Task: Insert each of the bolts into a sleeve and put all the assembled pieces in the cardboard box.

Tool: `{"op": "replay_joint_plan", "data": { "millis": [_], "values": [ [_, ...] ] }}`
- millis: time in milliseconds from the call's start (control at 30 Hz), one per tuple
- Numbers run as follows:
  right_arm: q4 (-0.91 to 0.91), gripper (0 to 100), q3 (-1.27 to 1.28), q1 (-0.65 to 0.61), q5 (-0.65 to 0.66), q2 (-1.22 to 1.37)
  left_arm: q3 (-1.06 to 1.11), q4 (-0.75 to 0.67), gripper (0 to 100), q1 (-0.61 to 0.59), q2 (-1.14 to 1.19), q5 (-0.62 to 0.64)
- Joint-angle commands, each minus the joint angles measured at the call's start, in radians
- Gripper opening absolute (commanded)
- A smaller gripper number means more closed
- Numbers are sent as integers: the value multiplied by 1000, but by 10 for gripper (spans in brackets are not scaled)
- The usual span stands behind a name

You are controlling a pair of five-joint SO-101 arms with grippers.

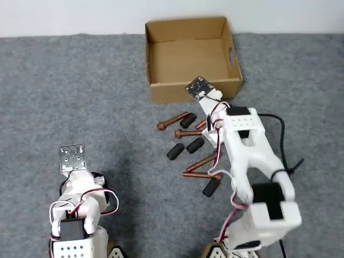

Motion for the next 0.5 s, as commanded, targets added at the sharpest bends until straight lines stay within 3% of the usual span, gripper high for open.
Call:
{"op": "replay_joint_plan", "data": {
  "millis": [0,167,333,467],
  "values": [
    [-12,183,-81,13,6,79,-5,3,6,-6,-6,-3],
    [1,167,-91,19,6,147,-5,3,6,-6,-6,-3],
    [53,5,-135,22,6,154,-5,3,6,-6,-6,-3],
    [130,7,-160,36,5,150,-5,3,6,-6,-6,-3]
  ]
}}
